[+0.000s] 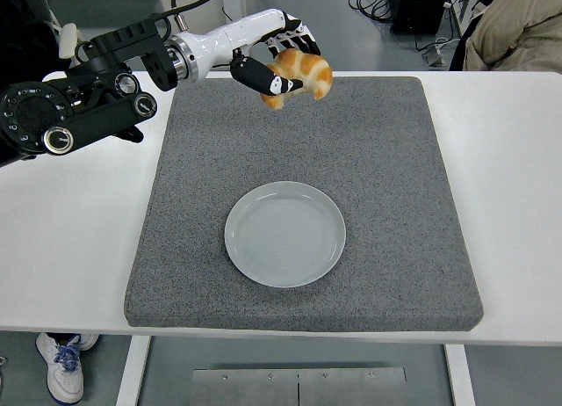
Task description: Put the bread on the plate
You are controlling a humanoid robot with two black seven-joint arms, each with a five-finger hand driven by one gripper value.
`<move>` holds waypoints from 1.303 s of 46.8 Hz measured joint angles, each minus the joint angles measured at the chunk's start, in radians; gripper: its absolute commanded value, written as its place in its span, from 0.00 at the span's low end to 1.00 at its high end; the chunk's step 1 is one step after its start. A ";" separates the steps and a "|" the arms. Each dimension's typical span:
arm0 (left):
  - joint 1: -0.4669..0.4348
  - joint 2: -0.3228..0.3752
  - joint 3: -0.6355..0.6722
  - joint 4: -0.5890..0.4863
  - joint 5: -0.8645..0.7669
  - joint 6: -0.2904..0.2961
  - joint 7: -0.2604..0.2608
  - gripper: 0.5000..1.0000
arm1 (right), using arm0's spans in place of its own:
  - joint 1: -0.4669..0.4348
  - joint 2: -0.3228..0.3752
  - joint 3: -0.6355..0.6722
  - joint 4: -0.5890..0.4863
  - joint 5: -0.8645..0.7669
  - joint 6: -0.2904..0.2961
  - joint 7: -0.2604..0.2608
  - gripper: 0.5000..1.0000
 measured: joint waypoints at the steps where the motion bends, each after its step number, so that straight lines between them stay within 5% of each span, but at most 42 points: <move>1: 0.002 0.000 0.000 -0.007 0.001 0.000 -0.001 0.00 | 0.000 0.000 0.000 0.000 0.000 0.000 0.000 1.00; 27: 0.111 -0.005 0.011 -0.096 0.280 0.028 -0.001 0.00 | 0.000 0.000 0.000 0.000 0.000 0.000 0.000 1.00; 61: 0.204 0.042 0.019 -0.197 0.410 0.035 -0.021 0.00 | 0.000 0.000 0.001 0.000 0.000 0.000 0.000 1.00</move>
